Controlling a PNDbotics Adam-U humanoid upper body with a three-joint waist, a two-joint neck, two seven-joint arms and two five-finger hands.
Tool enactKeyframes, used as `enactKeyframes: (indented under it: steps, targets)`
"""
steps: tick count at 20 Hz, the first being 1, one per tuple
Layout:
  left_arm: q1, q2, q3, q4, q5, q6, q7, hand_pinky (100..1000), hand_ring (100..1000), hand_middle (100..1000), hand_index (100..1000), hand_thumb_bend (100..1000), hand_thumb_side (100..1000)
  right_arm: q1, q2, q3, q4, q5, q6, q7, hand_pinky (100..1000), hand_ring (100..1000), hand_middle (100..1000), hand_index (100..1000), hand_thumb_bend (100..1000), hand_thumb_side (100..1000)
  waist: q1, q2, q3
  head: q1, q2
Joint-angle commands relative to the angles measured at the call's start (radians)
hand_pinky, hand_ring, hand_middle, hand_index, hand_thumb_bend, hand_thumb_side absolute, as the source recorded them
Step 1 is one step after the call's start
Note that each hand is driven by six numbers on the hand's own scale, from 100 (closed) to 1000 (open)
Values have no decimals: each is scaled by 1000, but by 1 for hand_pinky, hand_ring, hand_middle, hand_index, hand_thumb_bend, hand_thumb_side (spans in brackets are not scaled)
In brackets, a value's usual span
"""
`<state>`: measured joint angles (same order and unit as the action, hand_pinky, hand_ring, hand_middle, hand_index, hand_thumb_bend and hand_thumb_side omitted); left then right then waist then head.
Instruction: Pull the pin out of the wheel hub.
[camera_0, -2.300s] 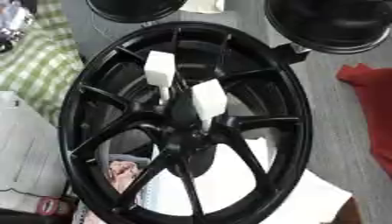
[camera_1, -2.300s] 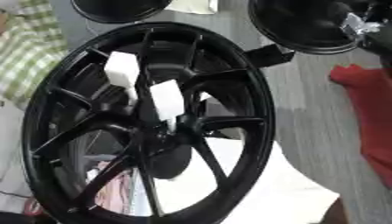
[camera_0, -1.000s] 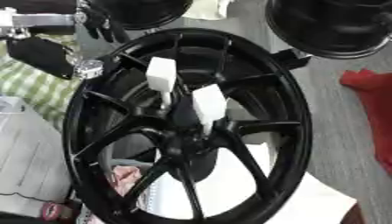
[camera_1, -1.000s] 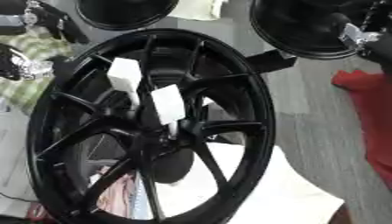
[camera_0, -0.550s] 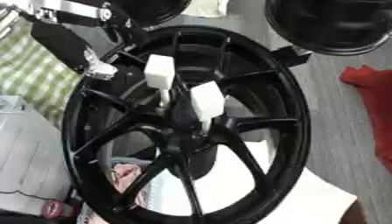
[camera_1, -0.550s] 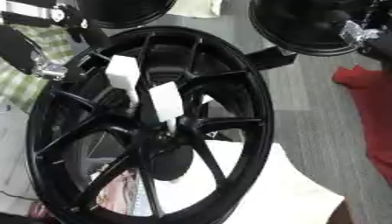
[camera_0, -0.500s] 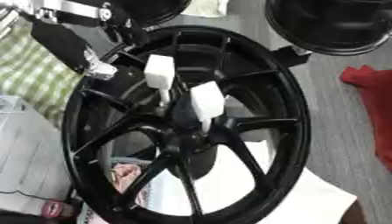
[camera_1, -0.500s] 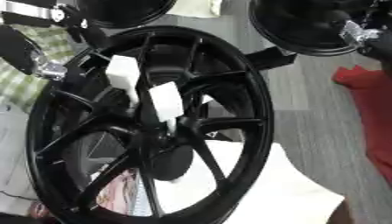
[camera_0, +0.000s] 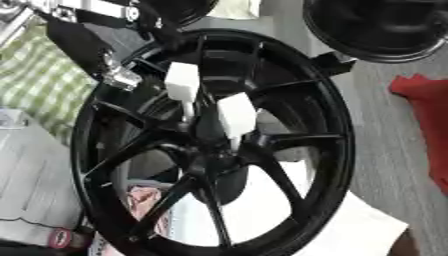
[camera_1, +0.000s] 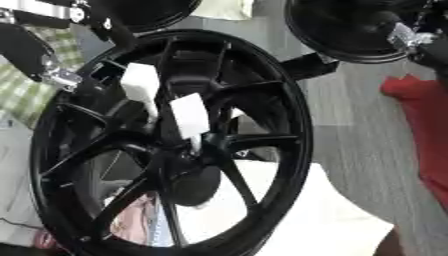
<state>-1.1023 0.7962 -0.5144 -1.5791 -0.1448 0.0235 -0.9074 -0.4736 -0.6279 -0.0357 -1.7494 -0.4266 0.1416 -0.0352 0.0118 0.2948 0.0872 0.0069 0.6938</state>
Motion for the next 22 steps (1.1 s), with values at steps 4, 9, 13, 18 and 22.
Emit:
enactKeyframes:
  steps: [4, 9, 13, 18, 22]
  targets:
    - [-31, -14, -1, 11, -33, 35, 0, 915, 921, 860, 965, 485, 643, -14, -15, -4, -8, -7, 2, -2, 866, 693, 628, 692, 448, 162, 1, -18, -6, 6, 7]
    - [-31, -27, -8, 29, -66, 42, 0, 921, 930, 869, 969, 495, 639, -16, -14, -4, -9, -9, 2, -1, 866, 692, 627, 691, 447, 162, 2, -11, -13, 10, 6]
    - [-33, -33, -10, 38, -92, 38, 0, 924, 938, 876, 968, 510, 628, -17, -14, -4, -10, -10, 3, 0, 865, 691, 626, 691, 446, 163, 3, -4, -16, 13, 2]
    - [-33, -38, -7, 52, -132, 24, 0, 928, 947, 884, 967, 532, 609, -19, -14, -4, -10, -12, 4, 0, 865, 690, 625, 690, 444, 164, 4, 4, -19, 8, -10]
    - [-33, -39, -6, 56, -164, 4, 0, 925, 948, 884, 963, 550, 585, -19, -14, -5, -11, -14, 5, 0, 865, 690, 625, 690, 444, 165, 5, 10, -20, 0, -26]
